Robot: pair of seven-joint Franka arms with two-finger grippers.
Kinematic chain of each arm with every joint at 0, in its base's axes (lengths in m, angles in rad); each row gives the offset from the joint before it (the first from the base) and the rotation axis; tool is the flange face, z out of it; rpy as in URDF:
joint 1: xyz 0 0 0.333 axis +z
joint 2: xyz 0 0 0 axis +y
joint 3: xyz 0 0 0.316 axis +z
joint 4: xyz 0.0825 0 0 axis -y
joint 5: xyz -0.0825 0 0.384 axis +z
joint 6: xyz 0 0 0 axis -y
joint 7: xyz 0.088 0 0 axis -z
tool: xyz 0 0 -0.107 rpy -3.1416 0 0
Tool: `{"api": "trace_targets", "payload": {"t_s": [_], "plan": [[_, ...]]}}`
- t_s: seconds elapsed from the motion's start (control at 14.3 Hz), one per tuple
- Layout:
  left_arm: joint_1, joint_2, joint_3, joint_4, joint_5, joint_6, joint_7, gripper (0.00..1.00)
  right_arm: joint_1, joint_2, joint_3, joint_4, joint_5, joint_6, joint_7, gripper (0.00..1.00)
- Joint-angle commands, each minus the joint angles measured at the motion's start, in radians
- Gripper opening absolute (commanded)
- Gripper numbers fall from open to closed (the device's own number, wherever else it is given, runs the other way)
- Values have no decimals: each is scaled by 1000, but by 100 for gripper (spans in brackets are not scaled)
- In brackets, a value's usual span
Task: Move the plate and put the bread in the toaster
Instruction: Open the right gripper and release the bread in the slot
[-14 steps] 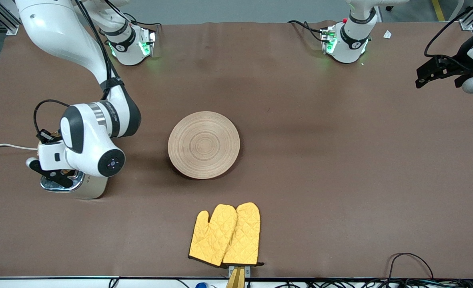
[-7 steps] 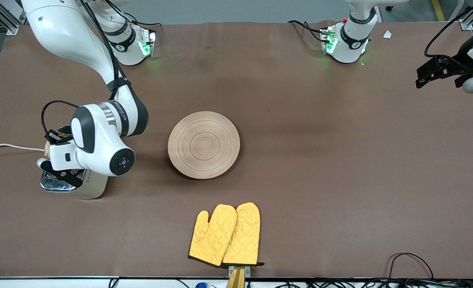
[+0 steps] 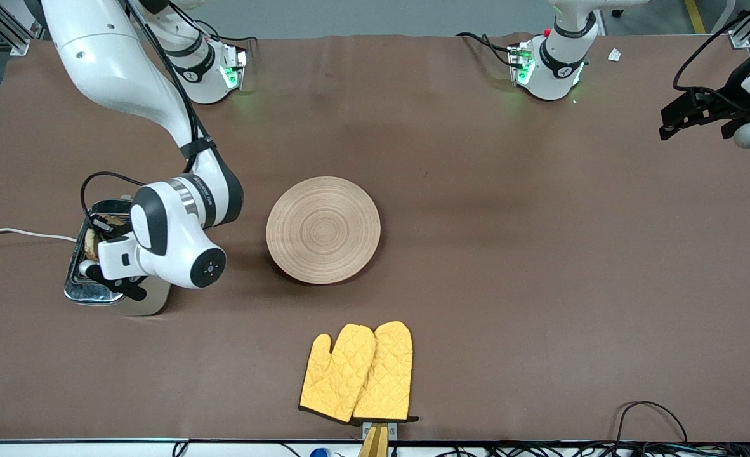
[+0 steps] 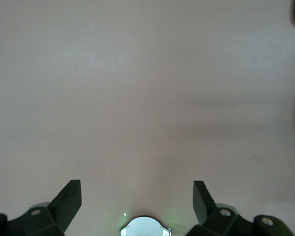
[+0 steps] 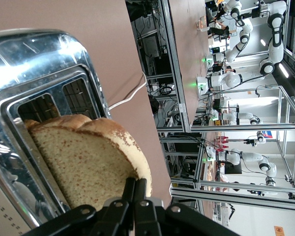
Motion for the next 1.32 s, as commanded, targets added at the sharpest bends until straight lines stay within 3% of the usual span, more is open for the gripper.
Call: {"api": "trace_targets", "payload": {"t_s": [0.0,0.07,0.28,0.35,0.7,0.91,1.11,1.25], "plan": [[2,-10,-3,-3,3,1,-11,100,-27,0,7,8,53,33,5,31],[2,-10,-3,-3,3,1,-11,100,-30,0,7,8,97,40,3,54],[4,-10,-3,-3,3,1,-11,100,-25,-5,11,15,165,60,2,92],[4,-10,-3,-3,3,1,-10,100,-24,-11,16,23,189,63,-6,100],[7,-9,-3,-4,1,13,-2,100,-43,-77,20,120,396,114,-12,100],[8,-21,-3,-46,3,62,-4,100,-85,-178,19,121,531,191,-19,100],[8,-38,-3,-86,1,117,-7,100,-109,-243,19,120,556,209,-99,100],[4,-29,-3,-75,1,117,-7,100,-172,-350,14,66,674,269,-231,100]]}}
